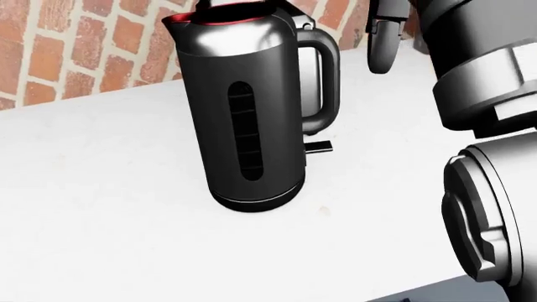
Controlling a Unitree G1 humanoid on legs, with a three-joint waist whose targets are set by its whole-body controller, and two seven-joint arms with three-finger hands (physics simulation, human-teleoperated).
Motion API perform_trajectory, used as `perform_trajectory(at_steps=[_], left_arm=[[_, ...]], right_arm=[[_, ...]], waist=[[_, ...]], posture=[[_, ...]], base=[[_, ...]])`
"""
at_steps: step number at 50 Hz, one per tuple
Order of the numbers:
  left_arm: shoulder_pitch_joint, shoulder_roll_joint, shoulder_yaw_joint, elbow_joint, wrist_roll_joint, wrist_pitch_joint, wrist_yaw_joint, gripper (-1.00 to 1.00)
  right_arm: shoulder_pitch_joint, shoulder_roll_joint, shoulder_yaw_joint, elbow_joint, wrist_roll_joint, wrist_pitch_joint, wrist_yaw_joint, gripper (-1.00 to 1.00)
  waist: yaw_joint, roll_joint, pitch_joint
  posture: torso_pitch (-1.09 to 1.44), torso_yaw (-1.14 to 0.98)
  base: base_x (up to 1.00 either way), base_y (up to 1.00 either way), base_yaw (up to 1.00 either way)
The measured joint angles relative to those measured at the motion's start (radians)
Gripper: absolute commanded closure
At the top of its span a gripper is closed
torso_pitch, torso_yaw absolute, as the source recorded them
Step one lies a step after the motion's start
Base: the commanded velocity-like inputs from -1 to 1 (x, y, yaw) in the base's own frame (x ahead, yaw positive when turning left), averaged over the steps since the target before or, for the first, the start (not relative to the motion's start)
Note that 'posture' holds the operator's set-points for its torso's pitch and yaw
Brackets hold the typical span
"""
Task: Close the lid of the electric kettle.
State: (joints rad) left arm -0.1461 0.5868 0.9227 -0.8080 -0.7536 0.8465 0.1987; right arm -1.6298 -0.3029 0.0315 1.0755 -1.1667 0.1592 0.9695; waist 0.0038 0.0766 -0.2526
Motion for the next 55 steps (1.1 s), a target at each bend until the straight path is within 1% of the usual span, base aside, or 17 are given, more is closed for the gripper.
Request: perform_trajectory(at_steps=[4,20,25,29,35,43,48,55], left_arm=[[0.003,-0.005,-0.009,0.002,0.006,-0.004,-0.001,-1.00],[-0.002,-0.004,-0.011,0.002,0.007,-0.002,0.002,-1.00],[0.000,-0.005,-0.015,0.001,0.011,-0.006,0.000,-1.00],[0.001,-0.004,-0.006,-0.002,0.008,-0.002,0.000,-1.00],[0.000,-0.007,-0.013,0.001,0.013,-0.005,-0.002,-1.00],[-0.001,-0.008,-0.013,0.002,0.013,-0.006,-0.004,-1.00],[0.000,-0.012,-0.021,0.005,0.019,-0.012,-0.006,-1.00],[-0.002,-0.005,-0.007,-0.004,0.006,0.001,0.001,-1.00]], right_arm=[[-0.004,0.008,-0.001,0.003,0.003,-0.002,-0.001,-1.00],[-0.024,0.033,0.003,0.000,0.015,-0.004,-0.003,-1.00],[-0.027,0.051,0.006,0.000,0.018,0.001,-0.005,-1.00],[-0.030,0.061,0.009,0.002,0.016,0.010,-0.010,-1.00],[-0.049,0.078,0.016,0.014,0.014,0.013,-0.008,-1.00],[-0.071,0.114,0.023,-0.008,0.024,0.001,0.021,-1.00],[-0.066,0.142,0.032,-0.069,0.036,-0.016,0.072,-1.00],[-0.064,0.161,0.036,-0.140,0.028,-0.021,0.144,-1.00]], waist=[[0.000,0.000,0.001],[-0.001,0.000,0.000],[-0.002,0.001,0.000],[-0.004,0.004,0.000],[-0.008,0.009,0.002],[-0.013,0.013,0.005],[-0.012,0.009,0.004],[-0.011,0.001,0.003]], posture=[[-0.41,0.00],[-0.41,0.00],[-0.41,0.00],[-0.41,0.00],[-0.41,0.00],[-0.41,0.00],[-0.41,0.00],[-0.41,0.00]], base=[[0.00,0.00,0.00],[0.00,0.00,0.00],[0.00,0.00,0.00],[0.00,0.00,0.00],[0.00,0.00,0.00],[0.00,0.00,0.00],[0.00,0.00,0.00],[0.00,0.00,0.00]])
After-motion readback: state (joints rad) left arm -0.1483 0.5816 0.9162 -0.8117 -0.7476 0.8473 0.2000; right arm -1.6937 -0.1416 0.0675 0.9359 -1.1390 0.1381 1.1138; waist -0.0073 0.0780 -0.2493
